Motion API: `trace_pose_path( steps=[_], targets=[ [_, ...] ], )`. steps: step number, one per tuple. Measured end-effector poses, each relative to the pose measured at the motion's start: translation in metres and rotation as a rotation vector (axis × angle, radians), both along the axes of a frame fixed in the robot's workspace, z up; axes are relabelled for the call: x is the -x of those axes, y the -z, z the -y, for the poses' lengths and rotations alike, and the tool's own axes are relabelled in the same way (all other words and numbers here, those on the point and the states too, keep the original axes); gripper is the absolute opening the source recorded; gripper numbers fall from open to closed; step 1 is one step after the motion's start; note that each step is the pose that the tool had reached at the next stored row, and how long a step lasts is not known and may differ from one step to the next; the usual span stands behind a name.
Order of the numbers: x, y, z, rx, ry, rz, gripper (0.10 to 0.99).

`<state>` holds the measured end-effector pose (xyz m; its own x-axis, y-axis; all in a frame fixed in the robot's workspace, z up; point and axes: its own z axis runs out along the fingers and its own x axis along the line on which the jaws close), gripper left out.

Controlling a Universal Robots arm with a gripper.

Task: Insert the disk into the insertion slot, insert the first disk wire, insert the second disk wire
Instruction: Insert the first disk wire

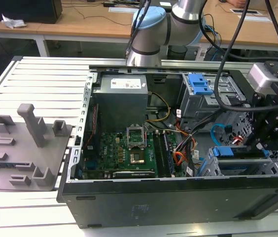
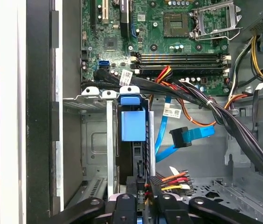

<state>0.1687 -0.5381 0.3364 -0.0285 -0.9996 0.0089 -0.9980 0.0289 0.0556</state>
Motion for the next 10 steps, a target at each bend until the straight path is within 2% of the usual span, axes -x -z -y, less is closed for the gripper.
trace_pose_path(
  steps=[1,3,10],
  targets=[
    [0.0,0.0,0.0,0.0,0.0,0.0,0.239],
    [0.0,-0.0053,0.0,0.0,0.0,0.0001,0.239],
    [0.0,-0.0402,0.0,0.001,0.0,0.0,0.239]
  ],
)
